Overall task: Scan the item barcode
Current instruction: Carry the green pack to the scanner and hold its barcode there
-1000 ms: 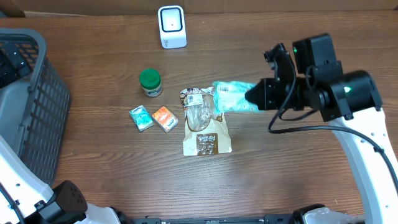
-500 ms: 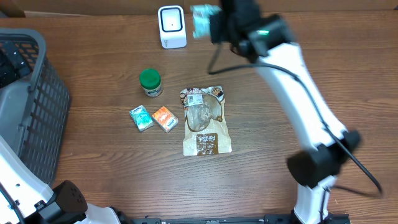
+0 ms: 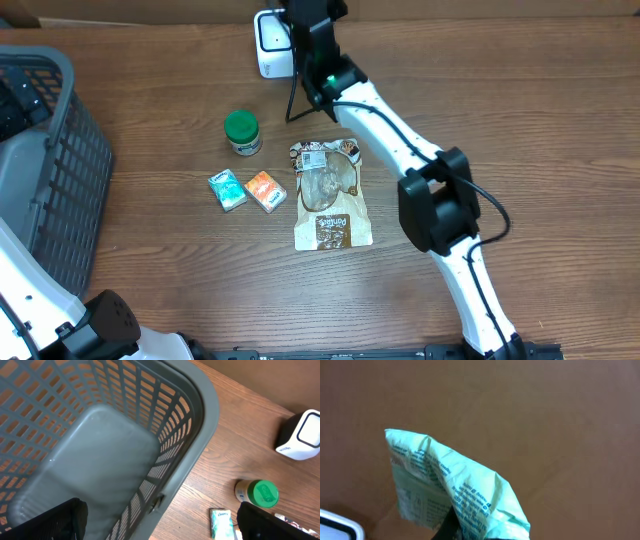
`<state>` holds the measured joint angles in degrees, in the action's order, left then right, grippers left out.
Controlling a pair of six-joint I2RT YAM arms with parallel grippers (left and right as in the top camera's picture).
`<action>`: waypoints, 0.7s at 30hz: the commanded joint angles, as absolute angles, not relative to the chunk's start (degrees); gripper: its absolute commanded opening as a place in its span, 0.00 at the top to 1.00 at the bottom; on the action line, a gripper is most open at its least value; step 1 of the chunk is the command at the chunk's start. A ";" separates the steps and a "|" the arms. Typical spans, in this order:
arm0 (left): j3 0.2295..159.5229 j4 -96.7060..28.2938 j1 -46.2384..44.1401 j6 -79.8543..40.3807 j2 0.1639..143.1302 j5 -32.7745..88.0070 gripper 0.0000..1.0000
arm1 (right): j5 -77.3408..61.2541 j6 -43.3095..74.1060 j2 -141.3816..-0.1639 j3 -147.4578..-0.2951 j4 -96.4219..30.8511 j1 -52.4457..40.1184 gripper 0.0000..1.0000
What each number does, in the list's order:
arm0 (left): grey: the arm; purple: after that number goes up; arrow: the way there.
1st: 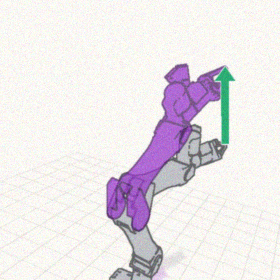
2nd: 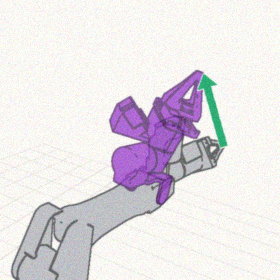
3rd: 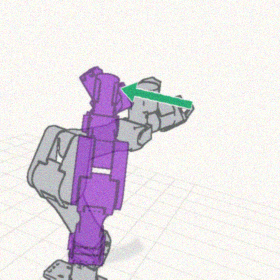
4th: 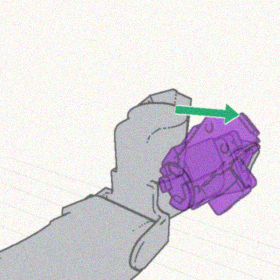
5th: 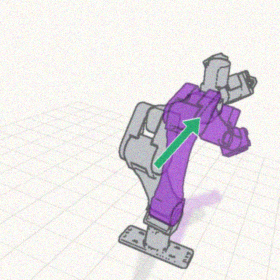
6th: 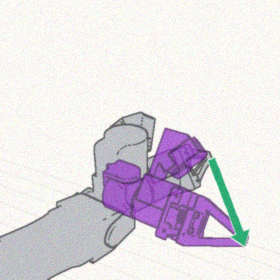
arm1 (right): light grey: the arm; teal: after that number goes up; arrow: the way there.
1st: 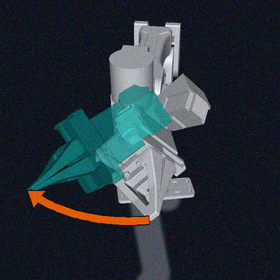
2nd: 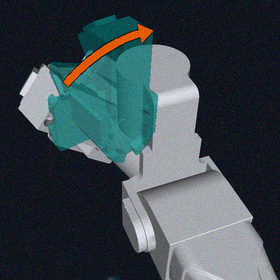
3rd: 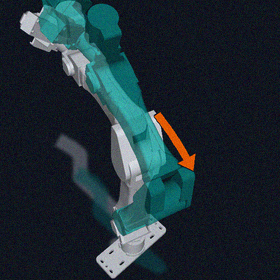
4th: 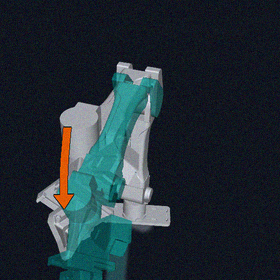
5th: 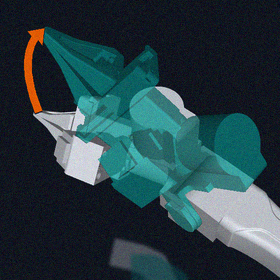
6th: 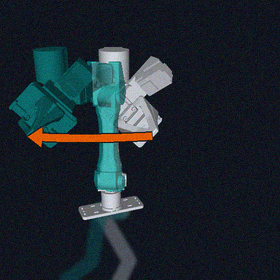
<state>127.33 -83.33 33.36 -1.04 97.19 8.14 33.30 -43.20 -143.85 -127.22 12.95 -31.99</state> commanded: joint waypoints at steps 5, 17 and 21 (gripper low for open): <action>127.66 -83.35 32.97 0.23 96.64 8.43 0.00 | 27.70 -66.08 -150.30 -128.53 18.46 -32.42 0.96; 127.66 -83.35 32.97 0.23 96.64 8.43 0.00 | 25.43 -73.47 -150.30 -128.53 14.61 -33.10 0.96; 127.66 -83.35 32.97 0.23 96.64 8.43 0.00 | 24.01 -82.02 -150.30 -128.53 14.85 -34.02 0.96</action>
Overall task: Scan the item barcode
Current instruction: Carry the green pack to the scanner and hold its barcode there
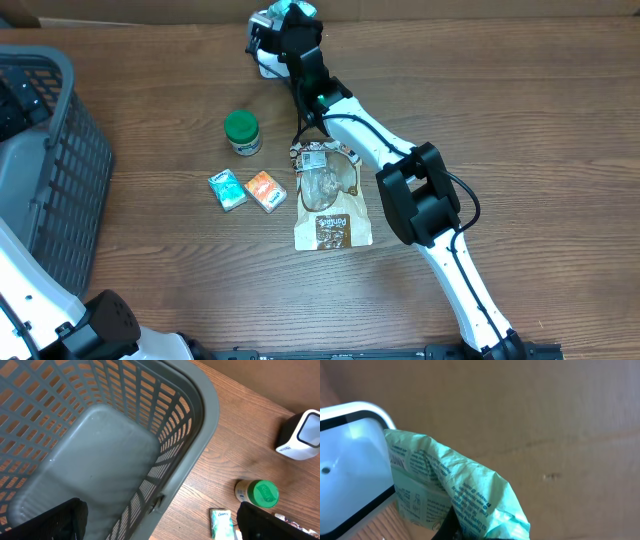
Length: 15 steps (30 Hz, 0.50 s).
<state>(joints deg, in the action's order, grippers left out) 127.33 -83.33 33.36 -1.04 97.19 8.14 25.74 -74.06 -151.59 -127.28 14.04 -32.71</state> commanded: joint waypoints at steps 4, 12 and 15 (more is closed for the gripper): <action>127.66 -83.33 32.97 0.23 96.64 8.43 0.00 | 23.94 -82.98 -150.30 -128.53 15.09 -34.17 0.96; 127.66 -83.35 32.97 0.23 96.64 8.43 0.00 | 23.90 -91.59 -150.30 -128.53 15.35 -34.28 0.96; 127.66 -83.35 32.97 0.23 96.64 8.43 0.01 | 23.90 -91.57 -150.30 -128.53 15.57 -34.35 0.93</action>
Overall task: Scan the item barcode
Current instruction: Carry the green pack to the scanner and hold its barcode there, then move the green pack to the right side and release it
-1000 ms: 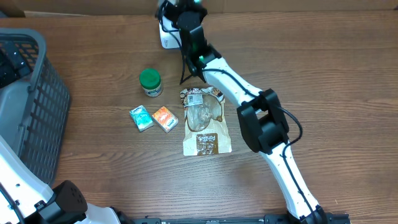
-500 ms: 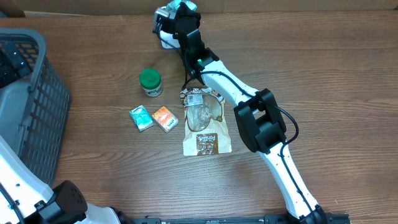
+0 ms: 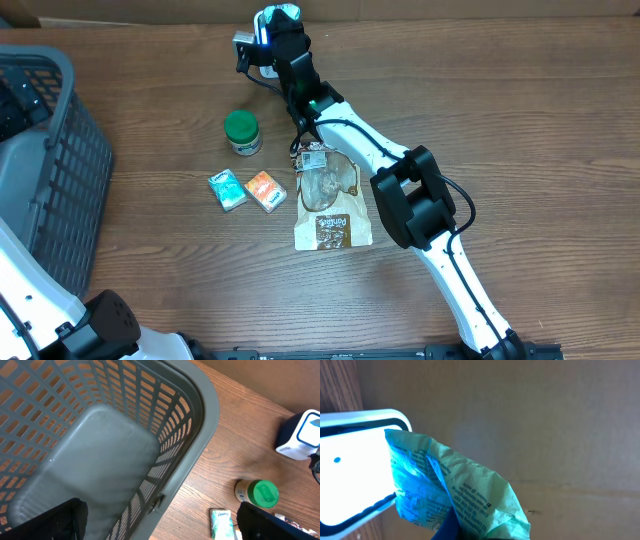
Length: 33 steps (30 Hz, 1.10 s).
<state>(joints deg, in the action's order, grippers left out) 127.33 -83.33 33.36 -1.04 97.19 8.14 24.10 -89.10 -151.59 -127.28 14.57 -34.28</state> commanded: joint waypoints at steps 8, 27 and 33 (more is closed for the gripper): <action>127.66 -83.35 32.97 0.23 96.64 8.43 0.00 | 23.88 -87.05 -147.39 -128.53 16.36 -34.35 0.88; 127.66 -83.33 32.97 0.23 96.64 8.43 0.00 | 12.75 10.35 -103.35 -128.53 -56.55 -25.80 0.96; 127.66 -83.35 32.97 0.23 96.64 8.43 0.00 | 10.57 25.28 -98.98 -128.51 -84.40 -15.07 0.96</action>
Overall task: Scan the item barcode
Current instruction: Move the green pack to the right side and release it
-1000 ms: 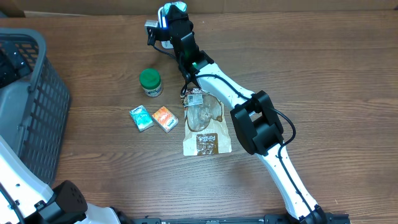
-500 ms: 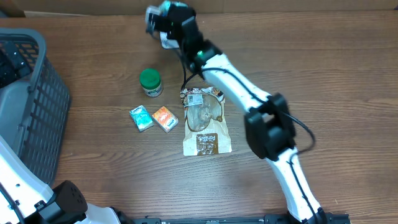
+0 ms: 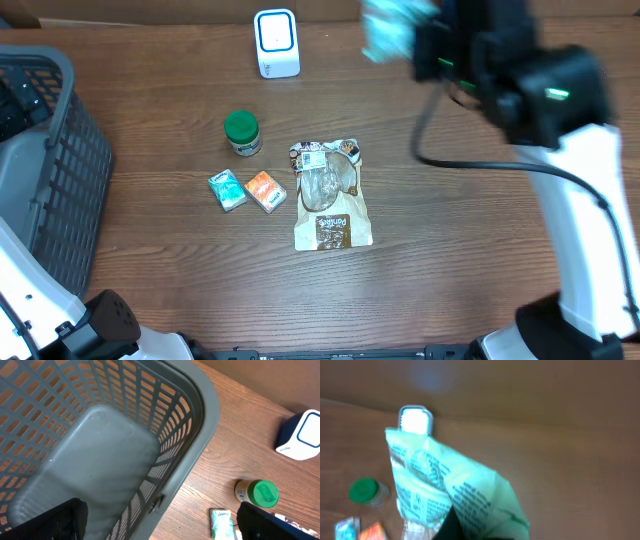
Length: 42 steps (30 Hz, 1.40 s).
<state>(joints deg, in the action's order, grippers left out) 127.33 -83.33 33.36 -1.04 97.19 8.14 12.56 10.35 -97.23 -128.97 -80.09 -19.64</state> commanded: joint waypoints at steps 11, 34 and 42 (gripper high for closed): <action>127.66 -83.35 32.97 0.23 96.64 8.43 0.00 | -6.31 22.02 -100.42 -106.02 -84.53 3.55 0.96; 127.66 -83.35 32.97 0.23 96.64 8.43 0.00 | -16.99 12.43 -101.89 -84.55 -71.83 15.44 0.40; 127.66 -83.35 32.97 0.23 96.64 8.43 0.00 | -18.57 9.93 -99.50 -102.15 -86.32 12.19 0.36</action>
<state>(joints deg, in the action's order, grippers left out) 127.33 -83.33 33.36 -1.04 97.19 8.14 -17.26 12.25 -102.19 -96.90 -84.33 14.37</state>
